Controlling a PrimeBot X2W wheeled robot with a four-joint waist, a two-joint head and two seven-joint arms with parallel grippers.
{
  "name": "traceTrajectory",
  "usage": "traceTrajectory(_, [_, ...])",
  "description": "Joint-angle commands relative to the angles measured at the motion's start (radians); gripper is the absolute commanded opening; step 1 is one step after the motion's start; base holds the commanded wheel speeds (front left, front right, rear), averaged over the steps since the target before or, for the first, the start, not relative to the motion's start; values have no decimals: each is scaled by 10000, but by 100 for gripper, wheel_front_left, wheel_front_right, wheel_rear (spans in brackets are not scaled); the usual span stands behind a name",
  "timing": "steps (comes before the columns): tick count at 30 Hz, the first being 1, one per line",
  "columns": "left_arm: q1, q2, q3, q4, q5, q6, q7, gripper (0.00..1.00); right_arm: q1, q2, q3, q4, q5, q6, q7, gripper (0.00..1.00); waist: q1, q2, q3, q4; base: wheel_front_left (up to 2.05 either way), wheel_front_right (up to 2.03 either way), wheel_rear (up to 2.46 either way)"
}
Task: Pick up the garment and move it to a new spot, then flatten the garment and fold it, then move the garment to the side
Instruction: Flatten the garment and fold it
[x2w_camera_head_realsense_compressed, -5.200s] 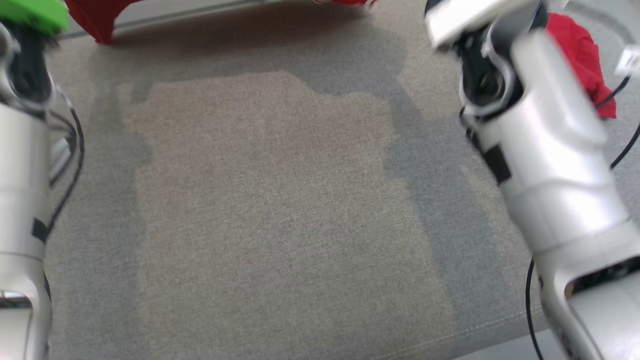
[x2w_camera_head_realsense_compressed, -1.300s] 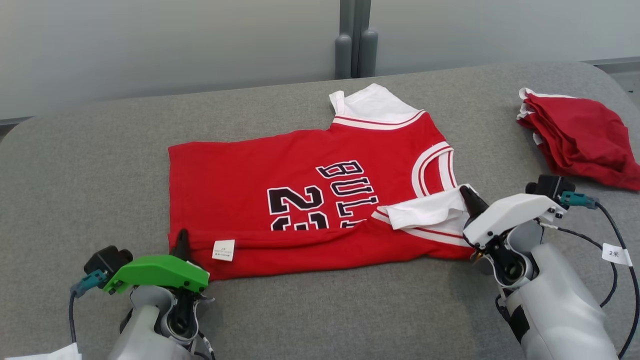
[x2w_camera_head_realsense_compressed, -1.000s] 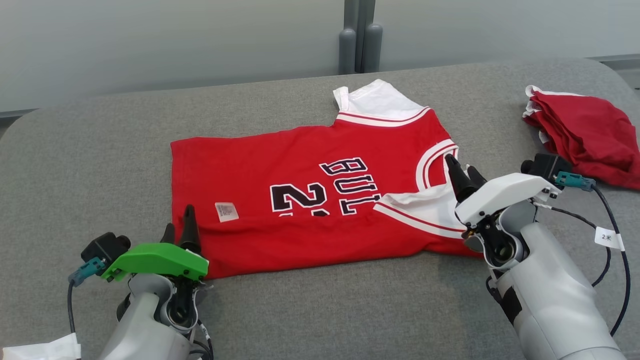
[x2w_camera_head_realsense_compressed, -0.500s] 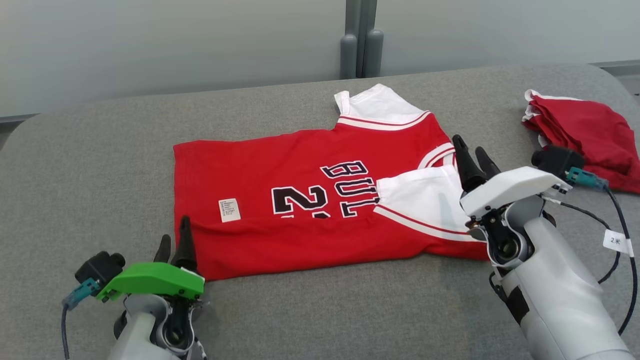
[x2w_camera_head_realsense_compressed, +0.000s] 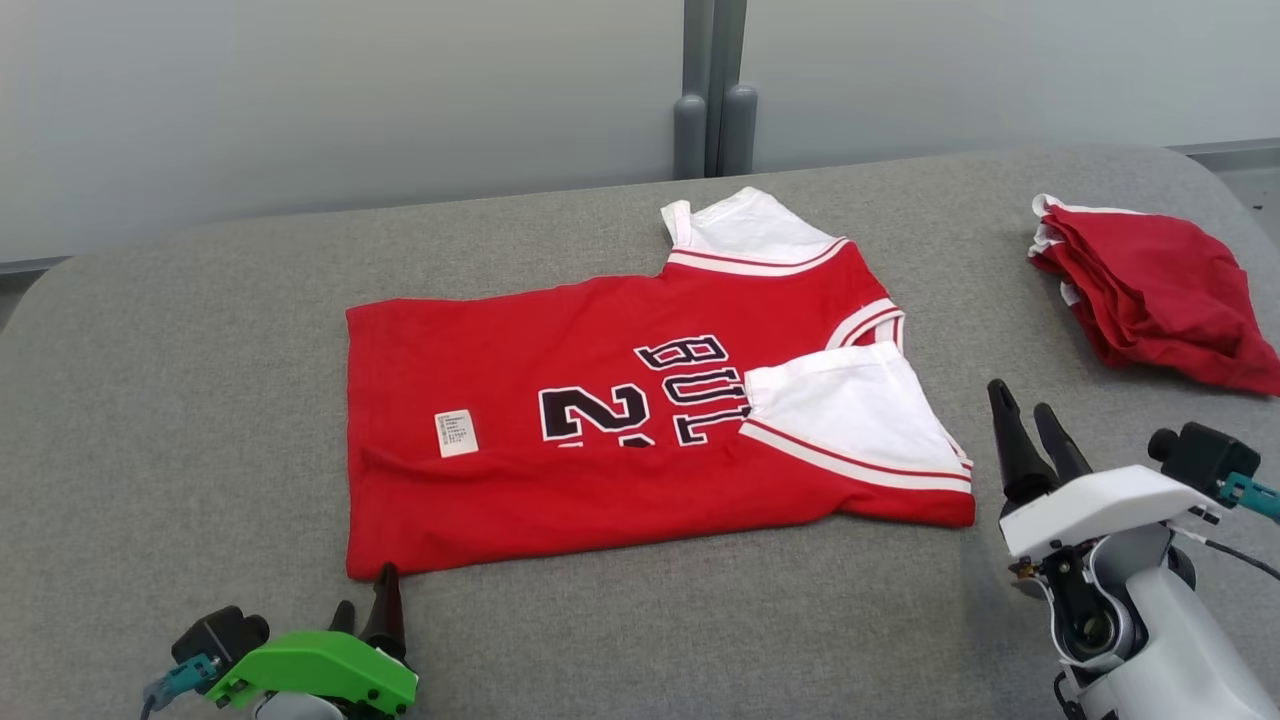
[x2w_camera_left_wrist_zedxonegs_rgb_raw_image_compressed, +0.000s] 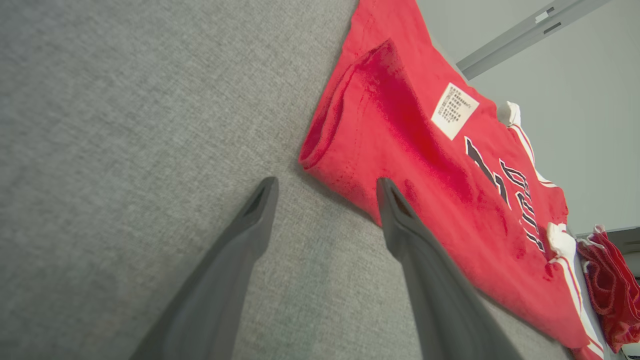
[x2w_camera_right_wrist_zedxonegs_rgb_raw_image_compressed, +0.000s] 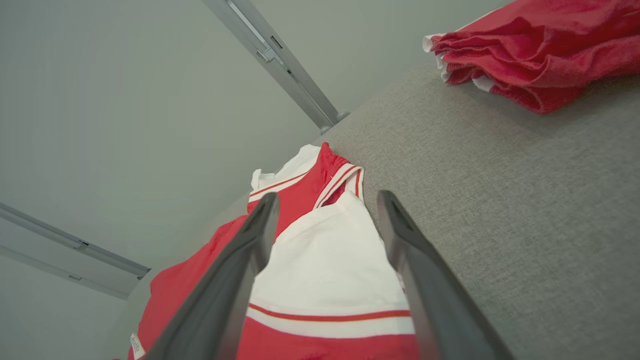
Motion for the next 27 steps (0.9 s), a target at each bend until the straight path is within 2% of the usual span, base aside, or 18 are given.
traceTrajectory(1, [177,96,-36,-129,-35,169,150,100,384,-33,-124,-251,-146,4,42,100,0,0,-3,-76,0,0,0])
traceTrajectory(9, [36,-36,346,-297,-581,492,493,100,1304,400,-721,-1414,-703,4,542,100,0,0,189,-520,0,0,0])
traceTrajectory(14, [-229,-60,703,-87,-862,334,345,100,1590,657,-1051,-1936,-1039,4,1026,100,0,0,316,-783,0,0,0])
traceTrajectory(16, [-328,-71,772,17,-924,222,269,48,1748,767,-1129,-2033,-1141,4,1324,100,0,0,343,-831,0,0,0])
traceTrajectory(17, [-372,-82,797,38,-938,140,204,37,1825,825,-1148,-2033,-1201,4,1501,100,0,0,352,-842,0,0,0])
traceTrajectory(19, [-459,-123,836,71,-990,-36,89,0,1961,875,-1193,-1952,-1381,4,1778,100,0,0,367,-832,0,0,0])
traceTrajectory(27, [-602,-152,687,172,-821,-309,-71,0,1907,1155,-1237,-1148,-1634,4,2004,100,0,0,373,-455,0,0,0])
